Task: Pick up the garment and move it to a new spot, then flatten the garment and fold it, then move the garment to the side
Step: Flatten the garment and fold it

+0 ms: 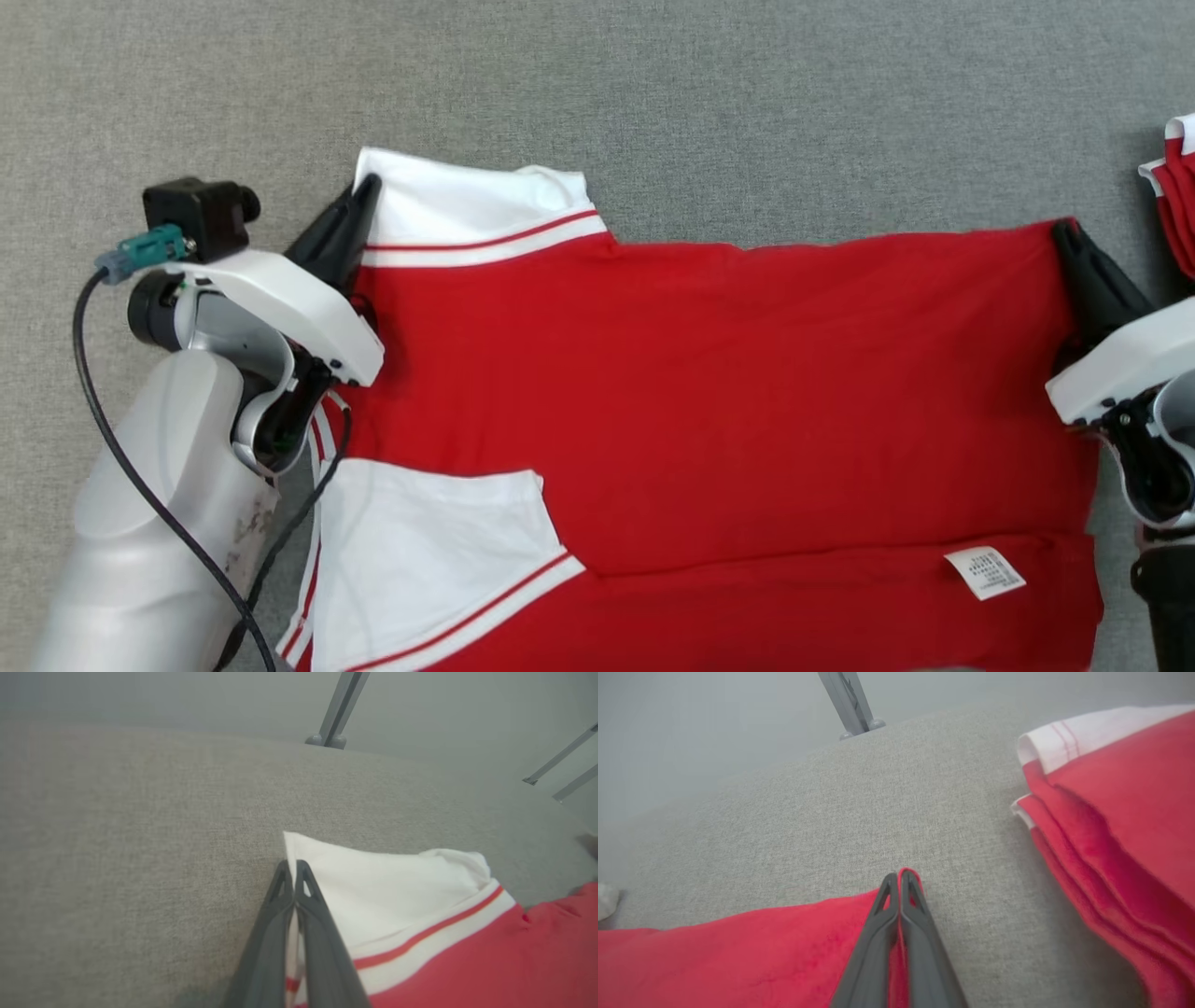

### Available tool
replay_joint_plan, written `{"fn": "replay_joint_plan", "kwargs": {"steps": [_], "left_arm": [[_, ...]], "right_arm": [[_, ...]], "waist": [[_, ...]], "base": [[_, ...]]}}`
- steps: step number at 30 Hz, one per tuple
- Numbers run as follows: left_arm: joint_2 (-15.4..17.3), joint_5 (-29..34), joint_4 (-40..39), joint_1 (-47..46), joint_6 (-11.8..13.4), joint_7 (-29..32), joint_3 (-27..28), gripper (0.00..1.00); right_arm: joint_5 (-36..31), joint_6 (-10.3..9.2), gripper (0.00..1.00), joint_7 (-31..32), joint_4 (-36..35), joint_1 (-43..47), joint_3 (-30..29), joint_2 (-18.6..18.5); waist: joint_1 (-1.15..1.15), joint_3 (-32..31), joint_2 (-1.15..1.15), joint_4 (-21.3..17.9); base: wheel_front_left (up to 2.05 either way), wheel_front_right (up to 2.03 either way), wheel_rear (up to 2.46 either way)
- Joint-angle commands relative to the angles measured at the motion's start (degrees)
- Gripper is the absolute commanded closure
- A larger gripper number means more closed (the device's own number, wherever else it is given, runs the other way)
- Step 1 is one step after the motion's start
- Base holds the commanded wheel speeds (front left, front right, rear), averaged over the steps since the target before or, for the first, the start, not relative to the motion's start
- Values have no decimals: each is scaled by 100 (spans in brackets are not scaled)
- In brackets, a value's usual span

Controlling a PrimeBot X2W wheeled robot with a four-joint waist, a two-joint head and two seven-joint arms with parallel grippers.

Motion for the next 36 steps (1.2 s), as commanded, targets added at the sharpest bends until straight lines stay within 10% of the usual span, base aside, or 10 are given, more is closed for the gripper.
{"fn": "replay_joint_plan", "kwargs": {"steps": [1,18,36], "left_arm": [[82,67,-92,-196,-11,-155,55,100],[350,438,-1643,321,221,-613,-92,100],[890,357,-4575,3336,1355,-463,37,100]], "right_arm": [[65,2,100,33,-24,-204,39,-125],[507,2,100,-163,-637,-7,286,-428],[1174,3,100,-207,-1771,1990,138,-488]], "waist": [[0,-14,0,14],[0,-186,0,126],[0,-309,0,260]], "base": [[0,0,0],[0,0,0],[0,0,0]]}}
